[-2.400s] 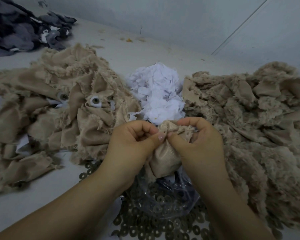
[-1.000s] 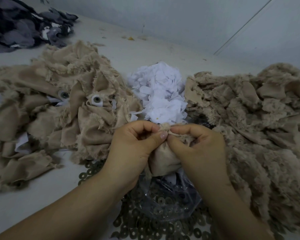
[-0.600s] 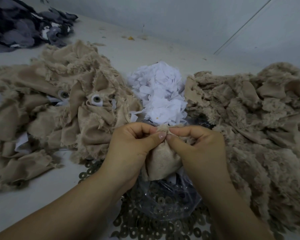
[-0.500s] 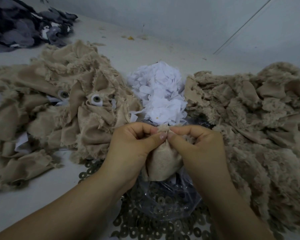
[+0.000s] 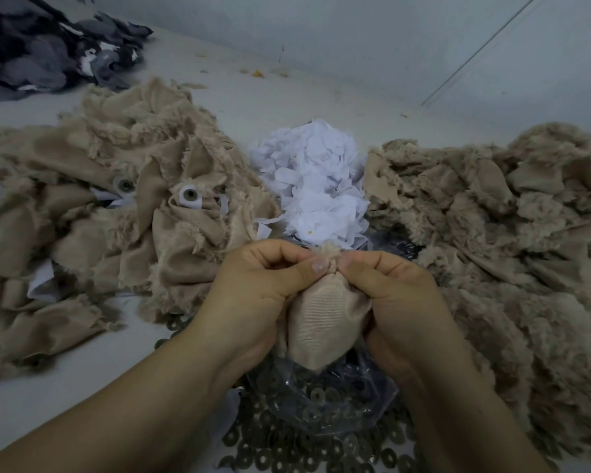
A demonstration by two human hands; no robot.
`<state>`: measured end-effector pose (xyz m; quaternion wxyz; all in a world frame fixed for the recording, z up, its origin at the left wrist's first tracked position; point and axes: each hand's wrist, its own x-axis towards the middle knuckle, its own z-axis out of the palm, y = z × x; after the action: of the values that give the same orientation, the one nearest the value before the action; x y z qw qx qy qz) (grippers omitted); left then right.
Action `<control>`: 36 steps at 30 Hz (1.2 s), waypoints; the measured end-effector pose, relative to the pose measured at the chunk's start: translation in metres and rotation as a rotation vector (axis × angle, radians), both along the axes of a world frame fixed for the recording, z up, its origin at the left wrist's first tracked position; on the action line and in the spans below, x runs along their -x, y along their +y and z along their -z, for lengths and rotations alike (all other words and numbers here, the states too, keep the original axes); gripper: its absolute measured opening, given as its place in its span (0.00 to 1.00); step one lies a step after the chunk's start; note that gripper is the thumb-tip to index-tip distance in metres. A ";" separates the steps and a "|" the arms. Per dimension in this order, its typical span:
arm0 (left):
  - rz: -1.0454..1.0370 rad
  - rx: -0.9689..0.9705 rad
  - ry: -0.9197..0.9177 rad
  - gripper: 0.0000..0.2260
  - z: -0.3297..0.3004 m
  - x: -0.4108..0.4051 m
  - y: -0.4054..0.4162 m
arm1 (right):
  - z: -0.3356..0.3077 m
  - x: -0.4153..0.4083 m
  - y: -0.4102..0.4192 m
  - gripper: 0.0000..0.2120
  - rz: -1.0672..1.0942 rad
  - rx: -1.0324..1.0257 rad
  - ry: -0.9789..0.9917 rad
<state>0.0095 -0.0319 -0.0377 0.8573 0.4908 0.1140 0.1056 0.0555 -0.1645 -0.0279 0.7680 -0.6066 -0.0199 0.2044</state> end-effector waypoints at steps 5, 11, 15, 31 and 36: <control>-0.077 -0.119 0.019 0.02 -0.003 0.002 -0.004 | 0.000 0.004 0.001 0.11 0.064 0.118 -0.167; -0.017 0.036 0.009 0.05 -0.002 0.003 -0.006 | -0.004 0.005 0.001 0.12 0.122 0.190 -0.244; -0.020 0.070 0.024 0.06 -0.002 0.004 -0.005 | -0.006 0.006 0.000 0.10 0.167 0.308 -0.370; -0.071 -0.162 -0.037 0.03 0.003 0.003 -0.007 | -0.004 0.008 0.003 0.07 0.233 0.388 -0.462; -0.052 -0.113 -0.017 0.04 0.001 0.003 -0.006 | -0.006 0.009 0.003 0.06 0.207 0.331 -0.426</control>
<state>0.0068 -0.0374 -0.0384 0.8262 0.5342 0.1134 0.1383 0.0462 -0.1613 -0.0223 0.6539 -0.7518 -0.0850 -0.0067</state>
